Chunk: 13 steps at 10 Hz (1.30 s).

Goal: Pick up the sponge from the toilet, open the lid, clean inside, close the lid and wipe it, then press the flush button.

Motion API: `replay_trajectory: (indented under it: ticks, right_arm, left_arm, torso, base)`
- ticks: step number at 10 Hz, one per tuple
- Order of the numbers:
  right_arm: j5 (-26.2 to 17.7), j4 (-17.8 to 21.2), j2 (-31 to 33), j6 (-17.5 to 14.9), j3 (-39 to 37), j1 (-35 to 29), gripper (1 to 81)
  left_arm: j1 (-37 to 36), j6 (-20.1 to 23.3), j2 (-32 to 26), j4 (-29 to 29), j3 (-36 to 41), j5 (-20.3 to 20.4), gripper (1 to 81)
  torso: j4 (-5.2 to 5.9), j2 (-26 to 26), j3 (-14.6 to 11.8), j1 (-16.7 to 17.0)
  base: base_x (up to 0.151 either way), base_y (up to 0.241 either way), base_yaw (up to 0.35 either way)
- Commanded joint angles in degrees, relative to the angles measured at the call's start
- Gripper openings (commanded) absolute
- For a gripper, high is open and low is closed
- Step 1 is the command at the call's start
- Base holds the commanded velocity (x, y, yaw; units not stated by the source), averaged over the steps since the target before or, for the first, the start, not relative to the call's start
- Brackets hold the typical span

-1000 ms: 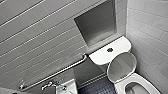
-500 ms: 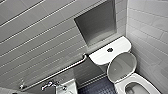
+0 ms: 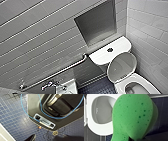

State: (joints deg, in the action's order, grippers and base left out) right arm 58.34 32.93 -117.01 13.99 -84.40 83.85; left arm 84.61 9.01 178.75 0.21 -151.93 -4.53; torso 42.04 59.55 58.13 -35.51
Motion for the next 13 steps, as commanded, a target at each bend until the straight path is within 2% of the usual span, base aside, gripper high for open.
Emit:
replay_trajectory:
  ticks: [1, 2, 4, 6, 7, 9, 11, 12, 13]
  right_arm:
    - [-10.4, -11.3, -5.9, -0.2, -4.8, 5.5, 1.0]
    - [-14.4, -13.1, -9.2, -0.2, -9.3, 7.4, 1.0]
    - [-19.0, -17.6, -16.1, -0.2, -18.8, 11.2, 1.0]
    - [-23.3, -24.6, -19.2, -0.2, -23.2, 13.2, 1.0]
    - [-26.2, -26.2, -20.0, -0.2, -24.7, 13.5, 1.0]
    - [-27.3, -31.7, -22.1, 0.1, -26.6, 14.4, 1.0]
    - [-27.4, -33.1, -23.9, -0.1, -28.1, 14.4, 1.0]
    - [-27.5, -33.4, -24.5, -0.2, -28.4, 14.4, 1.0]
    - [-27.7, -33.7, -24.9, -0.2, -28.9, 14.3, 1.0]
  left_arm:
    - [-1.2, 0.1, -3.2, -0.6, -0.5, -5.3, 81.1]
    - [-2.1, 0.0, -3.7, -0.6, -0.4, -5.7, 81.1]
    - [-4.1, 0.1, -4.5, -0.6, -0.1, -5.9, 81.1]
    - [-6.3, -0.1, -6.8, -0.7, 3.2, -7.2, 81.1]
    - [-7.3, -0.3, -8.7, -0.7, 6.9, -7.2, 81.1]
    - [-9.8, -0.4, -13.3, -0.8, 15.7, -7.2, 81.1]
    - [-13.0, -0.4, -19.6, -3.3, 25.1, -7.4, 81.1]
    - [-15.0, -0.4, -22.5, -4.7, 29.6, -7.4, 81.1]
    - [-16.9, -0.4, -24.8, -6.4, 33.0, -7.4, 81.1]
  torso:
    - [0.0, 0.0, 0.0, 0.0]
    - [0.0, 0.0, 0.0, 0.0]
    - [0.0, 0.0, 0.0, 0.0]
    - [0.0, 0.0, 0.0, 0.0]
    - [0.0, 0.0, 0.0, 0.0]
    - [0.0, 0.0, 0.0, 0.0]
    - [0.0, 0.0, 0.0, 0.0]
    - [-1.33, 0.0, 0.0, 0.0]
    - [-1.79, 0.0, 0.0, 0.0]
  base:
    - [0.0, 0.0, 0.0]
    - [0.0, 0.0, 0.0]
    - [0.0, 0.0, 0.0]
    - [0.0, 0.0, 0.0]
    - [0.0, 0.0, 0.0]
    - [0.0, 0.0, 0.0]
    - [0.0, 0.0, 0.0]
    - [0.0, 0.0, 0.0]
    - [0.0, 0.0, 0.0]
